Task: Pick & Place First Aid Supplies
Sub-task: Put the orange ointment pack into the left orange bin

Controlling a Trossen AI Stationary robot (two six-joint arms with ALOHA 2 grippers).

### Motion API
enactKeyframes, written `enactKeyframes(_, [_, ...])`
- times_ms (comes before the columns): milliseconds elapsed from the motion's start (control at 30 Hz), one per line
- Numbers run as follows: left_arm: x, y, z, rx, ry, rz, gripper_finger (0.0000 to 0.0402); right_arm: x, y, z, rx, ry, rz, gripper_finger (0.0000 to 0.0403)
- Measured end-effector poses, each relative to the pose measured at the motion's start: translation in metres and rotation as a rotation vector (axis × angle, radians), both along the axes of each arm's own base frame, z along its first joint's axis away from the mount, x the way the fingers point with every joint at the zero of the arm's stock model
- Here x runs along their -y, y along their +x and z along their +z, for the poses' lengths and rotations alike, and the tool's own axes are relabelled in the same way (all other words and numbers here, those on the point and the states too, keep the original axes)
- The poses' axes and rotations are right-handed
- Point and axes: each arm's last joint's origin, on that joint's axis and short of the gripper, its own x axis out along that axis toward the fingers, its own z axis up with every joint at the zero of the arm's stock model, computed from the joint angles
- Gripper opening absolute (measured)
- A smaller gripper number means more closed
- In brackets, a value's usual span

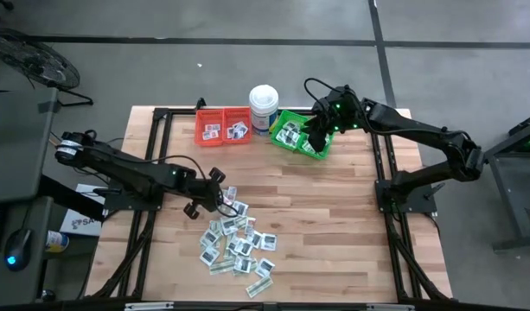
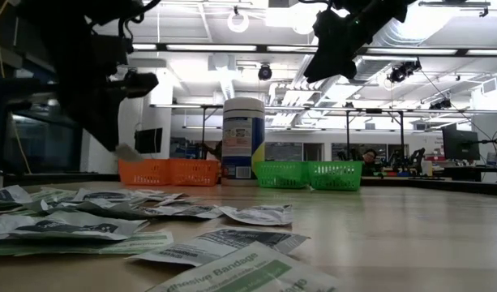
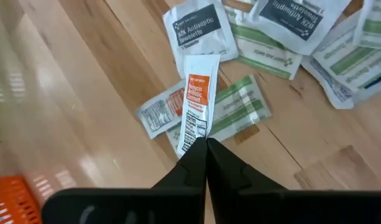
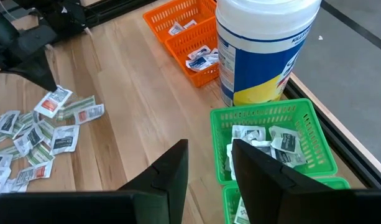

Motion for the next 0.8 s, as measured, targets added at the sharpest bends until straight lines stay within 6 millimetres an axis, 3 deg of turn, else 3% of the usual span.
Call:
enactKeyframes(200, [0.0, 0.001, 0.017, -0.039, 0.019, 0.009, 0.0, 0.0, 0.0, 0.0, 0.0, -0.002, 0.002, 0.0119])
enactKeyframes(433, [-0.006, 0.004, 0.036, 0.041, 0.147, 0.202, 0.0, 0.0, 0.0, 0.0, 0.001, 0.0, 0.005, 0.0119])
enactKeyframes(800, [-0.061, 0.004, 0.042, 0.143, 0.109, 0.714, 0.0, 0.0, 0.0, 0.0, -0.005, -0.02, 0.021, 0.0119])
